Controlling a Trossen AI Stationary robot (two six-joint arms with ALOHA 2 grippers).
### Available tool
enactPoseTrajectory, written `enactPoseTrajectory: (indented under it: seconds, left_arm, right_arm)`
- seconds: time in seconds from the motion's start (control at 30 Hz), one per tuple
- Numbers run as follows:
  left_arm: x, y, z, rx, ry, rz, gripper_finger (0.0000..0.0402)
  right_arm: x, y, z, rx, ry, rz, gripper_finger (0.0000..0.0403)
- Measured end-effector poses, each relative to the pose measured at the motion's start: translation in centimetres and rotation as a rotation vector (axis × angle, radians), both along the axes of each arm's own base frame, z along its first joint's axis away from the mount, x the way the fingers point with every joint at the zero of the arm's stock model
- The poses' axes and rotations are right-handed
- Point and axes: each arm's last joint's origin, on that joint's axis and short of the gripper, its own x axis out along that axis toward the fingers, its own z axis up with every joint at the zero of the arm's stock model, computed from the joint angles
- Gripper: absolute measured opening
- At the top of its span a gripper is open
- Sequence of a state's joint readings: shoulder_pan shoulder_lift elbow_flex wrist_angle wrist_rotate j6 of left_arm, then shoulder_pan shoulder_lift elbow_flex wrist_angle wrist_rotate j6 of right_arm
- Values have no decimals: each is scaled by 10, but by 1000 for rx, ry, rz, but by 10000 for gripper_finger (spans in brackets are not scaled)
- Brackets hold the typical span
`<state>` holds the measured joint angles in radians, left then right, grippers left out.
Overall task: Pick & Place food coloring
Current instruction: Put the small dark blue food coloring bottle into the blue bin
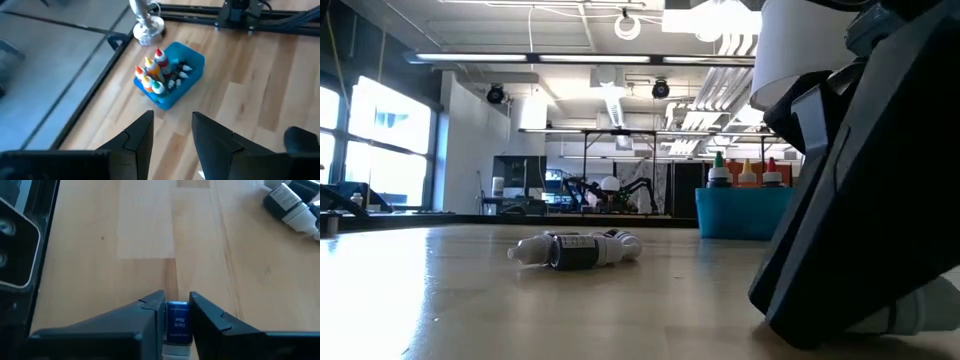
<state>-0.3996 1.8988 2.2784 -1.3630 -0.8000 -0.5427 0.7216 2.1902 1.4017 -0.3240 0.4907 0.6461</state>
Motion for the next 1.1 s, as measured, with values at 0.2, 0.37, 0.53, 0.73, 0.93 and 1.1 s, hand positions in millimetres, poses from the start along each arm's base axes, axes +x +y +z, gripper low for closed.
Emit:
enactPoseTrajectory:
  seconds: [0.2,0.37,0.53,0.73,0.93,1.1]
  left_arm:
    - [-1,2,2,77,-12,28,129]
    - [-4,5,8,146,-20,35,129]
    - [-8,7,12,194,-7,24,129]
    - [-12,9,14,217,15,10,129]
    - [-17,11,10,266,106,-15,129]
    - [-19,12,9,268,132,-8,129]
  right_arm:
    - [-9,-18,28,-116,70,43,60]
    - [-32,-65,93,-395,63,-151,74]
    - [-66,-133,149,-512,83,-410,60]
    - [-94,-215,132,-434,37,-600,67]
    - [-112,-266,89,-227,-57,-598,65]
    - [-124,-290,67,-176,-62,-572,67]
